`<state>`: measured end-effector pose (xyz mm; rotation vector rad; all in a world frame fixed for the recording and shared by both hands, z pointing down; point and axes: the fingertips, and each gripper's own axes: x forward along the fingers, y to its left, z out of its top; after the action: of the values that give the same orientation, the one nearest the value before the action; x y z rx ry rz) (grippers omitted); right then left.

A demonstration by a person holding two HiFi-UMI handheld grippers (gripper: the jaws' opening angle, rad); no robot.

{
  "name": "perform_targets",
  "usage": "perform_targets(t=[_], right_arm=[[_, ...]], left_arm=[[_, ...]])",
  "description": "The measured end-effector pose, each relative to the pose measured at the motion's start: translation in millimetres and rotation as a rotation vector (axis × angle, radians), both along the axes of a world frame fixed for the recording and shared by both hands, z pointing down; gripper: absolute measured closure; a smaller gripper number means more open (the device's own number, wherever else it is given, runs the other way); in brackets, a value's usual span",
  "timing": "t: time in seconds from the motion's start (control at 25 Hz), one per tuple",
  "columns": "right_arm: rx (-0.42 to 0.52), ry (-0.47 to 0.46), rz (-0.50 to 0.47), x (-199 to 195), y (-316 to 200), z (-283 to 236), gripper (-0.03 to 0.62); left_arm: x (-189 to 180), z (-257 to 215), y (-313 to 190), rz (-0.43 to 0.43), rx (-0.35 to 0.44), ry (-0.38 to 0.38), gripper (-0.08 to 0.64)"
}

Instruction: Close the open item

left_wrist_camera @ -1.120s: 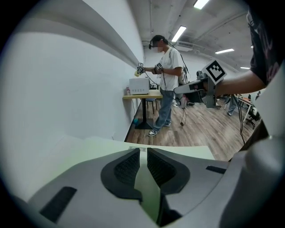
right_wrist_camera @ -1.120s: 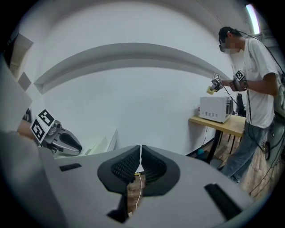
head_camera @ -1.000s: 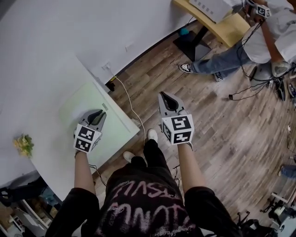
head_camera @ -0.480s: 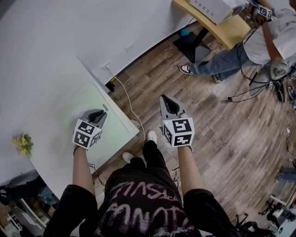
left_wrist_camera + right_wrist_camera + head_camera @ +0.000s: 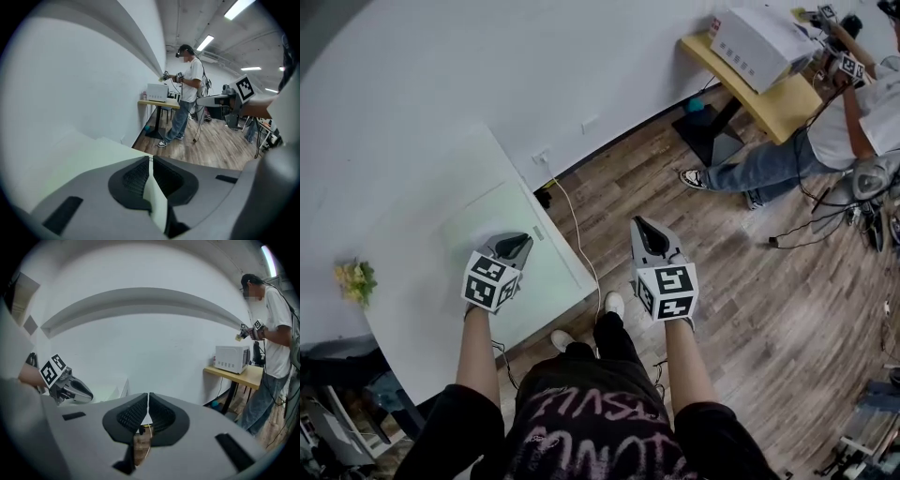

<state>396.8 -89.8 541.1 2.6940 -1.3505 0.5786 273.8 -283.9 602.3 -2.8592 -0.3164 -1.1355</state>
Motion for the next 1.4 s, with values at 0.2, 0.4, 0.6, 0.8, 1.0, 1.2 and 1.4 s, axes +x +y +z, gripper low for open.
perform_targets(t=[0.2,0.4,0.6,0.8,1.0,1.2,1.4], right_arm=[[0.016,0.023,-0.065,-10,-29,-15,0.566],[0.032,0.043,-0.161,-30,-73,-29,0.566],[0.054,0.055,-0.262,-61,-123,-44,0.566],[0.072,0.058,-0.368,-93,-169,-58,0.566],[0.087,0.059,-0.456,-122,-202,-70,0.566],[0.097,0.072,-0.542,-152,-244,-81,0.566],[0.116,0.091,-0.609,-179,-278,-94,0.566]], left_arm=[[-20,-22,-17,-0.065,0.053,0.056,0.528],[-55,-46,-47,-0.211,0.028,0.118,0.535],[-98,-69,-77,-0.314,0.065,0.170,0.545],[-148,-95,-108,-0.449,0.118,0.223,0.545],[-194,-123,-131,-0.583,0.150,0.283,0.546],[-239,-151,-159,-0.713,0.201,0.352,0.545],[-281,-183,-182,-0.841,0.235,0.444,0.545]])
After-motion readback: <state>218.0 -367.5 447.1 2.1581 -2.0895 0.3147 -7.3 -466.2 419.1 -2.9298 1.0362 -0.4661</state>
